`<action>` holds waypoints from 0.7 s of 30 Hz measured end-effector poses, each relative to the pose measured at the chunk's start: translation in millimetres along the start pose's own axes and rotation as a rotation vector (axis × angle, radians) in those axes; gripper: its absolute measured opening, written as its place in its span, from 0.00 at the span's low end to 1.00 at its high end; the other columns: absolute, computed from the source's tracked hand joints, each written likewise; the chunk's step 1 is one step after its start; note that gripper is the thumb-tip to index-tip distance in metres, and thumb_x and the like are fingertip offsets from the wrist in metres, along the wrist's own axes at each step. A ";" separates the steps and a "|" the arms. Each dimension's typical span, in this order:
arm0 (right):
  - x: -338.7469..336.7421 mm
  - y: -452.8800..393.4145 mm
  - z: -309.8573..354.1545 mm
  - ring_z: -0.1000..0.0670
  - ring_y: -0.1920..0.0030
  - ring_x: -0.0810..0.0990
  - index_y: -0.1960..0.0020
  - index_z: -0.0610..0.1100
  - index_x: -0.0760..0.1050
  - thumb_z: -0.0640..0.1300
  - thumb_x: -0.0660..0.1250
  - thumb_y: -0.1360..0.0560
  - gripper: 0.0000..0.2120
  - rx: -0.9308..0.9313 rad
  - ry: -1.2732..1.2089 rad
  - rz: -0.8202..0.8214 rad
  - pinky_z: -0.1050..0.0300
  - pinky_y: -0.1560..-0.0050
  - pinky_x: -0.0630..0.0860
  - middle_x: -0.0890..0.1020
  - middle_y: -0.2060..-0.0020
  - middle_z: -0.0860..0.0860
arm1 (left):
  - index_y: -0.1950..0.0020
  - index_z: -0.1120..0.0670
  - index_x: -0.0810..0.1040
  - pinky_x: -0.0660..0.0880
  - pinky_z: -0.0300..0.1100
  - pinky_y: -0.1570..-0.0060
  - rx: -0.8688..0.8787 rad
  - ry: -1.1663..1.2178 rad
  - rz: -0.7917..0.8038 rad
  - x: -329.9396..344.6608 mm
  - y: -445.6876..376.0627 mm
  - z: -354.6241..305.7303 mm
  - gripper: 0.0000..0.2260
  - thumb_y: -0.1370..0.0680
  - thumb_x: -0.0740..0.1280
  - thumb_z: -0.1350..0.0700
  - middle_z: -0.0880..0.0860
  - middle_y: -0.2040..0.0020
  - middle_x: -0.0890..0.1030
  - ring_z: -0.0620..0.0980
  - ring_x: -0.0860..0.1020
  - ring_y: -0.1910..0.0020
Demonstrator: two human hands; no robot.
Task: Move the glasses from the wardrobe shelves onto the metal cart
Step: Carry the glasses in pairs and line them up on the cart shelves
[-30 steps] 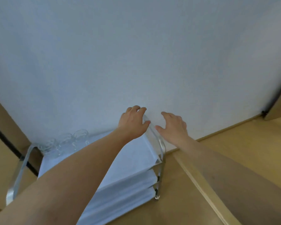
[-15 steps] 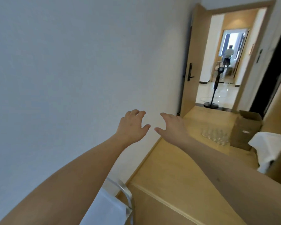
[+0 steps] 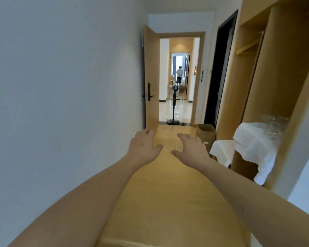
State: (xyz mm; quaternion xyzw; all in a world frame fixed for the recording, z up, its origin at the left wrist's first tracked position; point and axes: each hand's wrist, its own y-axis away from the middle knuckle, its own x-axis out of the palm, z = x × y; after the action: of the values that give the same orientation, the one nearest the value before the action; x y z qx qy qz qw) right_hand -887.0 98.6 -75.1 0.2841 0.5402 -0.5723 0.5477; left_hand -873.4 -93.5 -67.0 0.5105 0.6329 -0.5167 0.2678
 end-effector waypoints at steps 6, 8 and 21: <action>-0.2 -58.9 -62.9 0.40 0.26 0.65 0.21 0.51 0.59 0.62 0.67 0.23 0.36 0.077 0.012 -0.025 0.41 0.30 0.68 0.67 0.24 0.48 | 0.22 0.49 0.65 0.69 0.52 0.31 0.107 0.024 0.010 42.6 -83.8 -25.7 0.30 0.21 0.66 0.41 0.53 0.26 0.69 0.55 0.67 0.28; 2.7 -85.0 -86.8 0.40 0.26 0.64 0.20 0.50 0.59 0.61 0.67 0.23 0.36 0.089 0.017 -0.032 0.40 0.28 0.67 0.66 0.24 0.47 | 0.22 0.49 0.65 0.69 0.53 0.31 0.126 0.029 0.009 60.9 -115.8 -35.3 0.30 0.21 0.67 0.41 0.53 0.26 0.69 0.55 0.67 0.28; 26.7 -231.3 -236.9 0.42 0.31 0.70 0.24 0.53 0.65 0.64 0.67 0.25 0.33 0.165 0.004 -0.002 0.40 0.33 0.72 0.73 0.30 0.49 | 0.21 0.49 0.63 0.68 0.54 0.29 0.224 0.021 0.112 169.5 -299.2 -101.5 0.30 0.20 0.66 0.41 0.55 0.23 0.66 0.56 0.64 0.25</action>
State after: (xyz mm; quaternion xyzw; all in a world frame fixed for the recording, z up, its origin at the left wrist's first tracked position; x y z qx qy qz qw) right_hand -1172.5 267.8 -88.9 0.3290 0.4926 -0.6150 0.5204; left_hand -1187.3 79.8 -67.3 0.5774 0.5443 -0.5631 0.2308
